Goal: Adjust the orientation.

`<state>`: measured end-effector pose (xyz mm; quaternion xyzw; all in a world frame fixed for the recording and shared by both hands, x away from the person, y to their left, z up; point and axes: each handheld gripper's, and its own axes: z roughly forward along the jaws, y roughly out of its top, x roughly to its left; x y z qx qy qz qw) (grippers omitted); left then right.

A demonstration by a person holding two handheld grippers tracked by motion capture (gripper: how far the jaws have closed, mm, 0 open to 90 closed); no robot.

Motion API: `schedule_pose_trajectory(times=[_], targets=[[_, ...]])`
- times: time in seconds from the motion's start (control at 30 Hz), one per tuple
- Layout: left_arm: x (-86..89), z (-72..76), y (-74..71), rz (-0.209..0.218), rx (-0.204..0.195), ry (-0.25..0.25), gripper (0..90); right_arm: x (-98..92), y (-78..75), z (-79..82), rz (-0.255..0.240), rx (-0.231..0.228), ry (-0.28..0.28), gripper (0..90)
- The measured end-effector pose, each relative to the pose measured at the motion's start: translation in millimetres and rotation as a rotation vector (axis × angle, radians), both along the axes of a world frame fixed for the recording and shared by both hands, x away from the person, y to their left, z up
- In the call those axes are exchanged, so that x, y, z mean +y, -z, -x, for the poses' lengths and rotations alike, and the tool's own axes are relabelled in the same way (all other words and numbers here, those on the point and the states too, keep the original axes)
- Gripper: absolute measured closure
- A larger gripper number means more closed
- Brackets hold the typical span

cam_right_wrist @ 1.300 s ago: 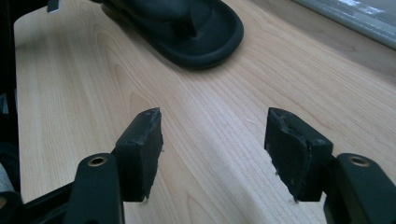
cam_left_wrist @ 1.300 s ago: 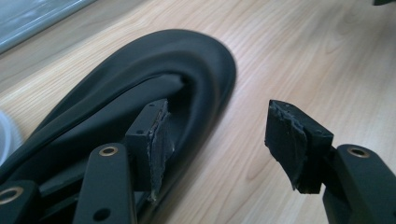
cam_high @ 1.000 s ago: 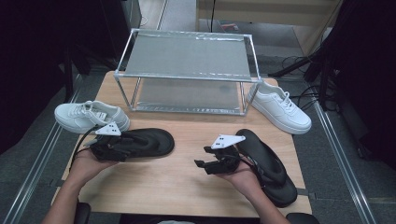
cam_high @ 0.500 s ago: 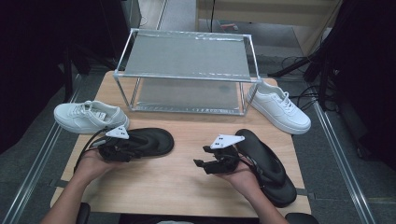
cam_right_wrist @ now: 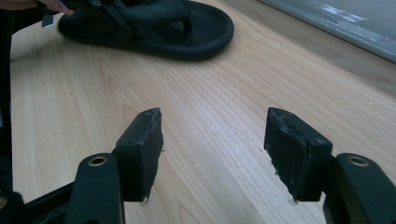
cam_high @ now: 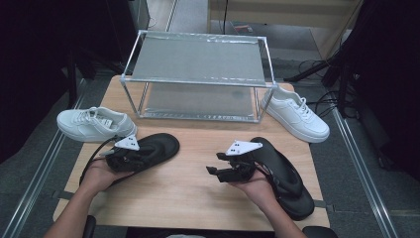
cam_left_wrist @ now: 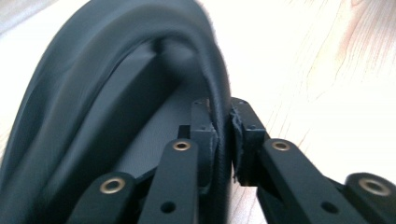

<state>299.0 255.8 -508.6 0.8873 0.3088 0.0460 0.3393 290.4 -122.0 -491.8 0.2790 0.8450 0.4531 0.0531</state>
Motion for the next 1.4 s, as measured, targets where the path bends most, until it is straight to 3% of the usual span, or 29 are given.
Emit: schedule_pose_trajectory(times=[0.2,0.47,0.63,0.8,0.83,0.93,1.07,1.27,1.4], targets=[[0.8,0.2,-4.0,0.006,0.002,-0.016,82.2,-1.9,-1.2,0.1,-0.005,-0.013,-0.001,38.3],[-8.0,3.5,-22.1,0.026,-0.020,-0.041,82.1,-7.2,-3.8,-2.2,-0.024,-0.013,0.024,38.6],[-28.6,2.2,-40.4,0.040,-0.004,-0.040,82.1,-7.3,-4.0,-2.6,-0.034,-0.008,0.027,38.6],[-44.1,1.2,-48.0,0.040,0.001,-0.024,82.1,-6.7,-4.5,-4.7,-0.024,0.008,0.038,38.5],[-49.6,-0.1,-50.4,0.044,0.018,-0.024,82.0,-5.7,-6.3,-4.7,-0.022,0.008,0.037,38.5],[-54.2,-3.1,-51.2,0.044,0.032,-0.032,82.0,-2.7,-10.7,-6.3,-0.021,0.004,0.029,38.6],[-70.6,-12.8,-54.0,0.050,0.106,-0.053,82.2,0.6,-17.9,-16.2,-0.027,0.013,0.027,39.0],[-93.6,-22.5,-55.8,0.058,0.098,-0.023,82.2,5.1,-24.9,-27.7,0.016,-0.012,0.050,39.6],[-109.2,-29.5,-45.7,0.045,0.100,-0.030,82.0,1.9,-25.5,-32.9,0.016,-0.015,0.077,40.6]])
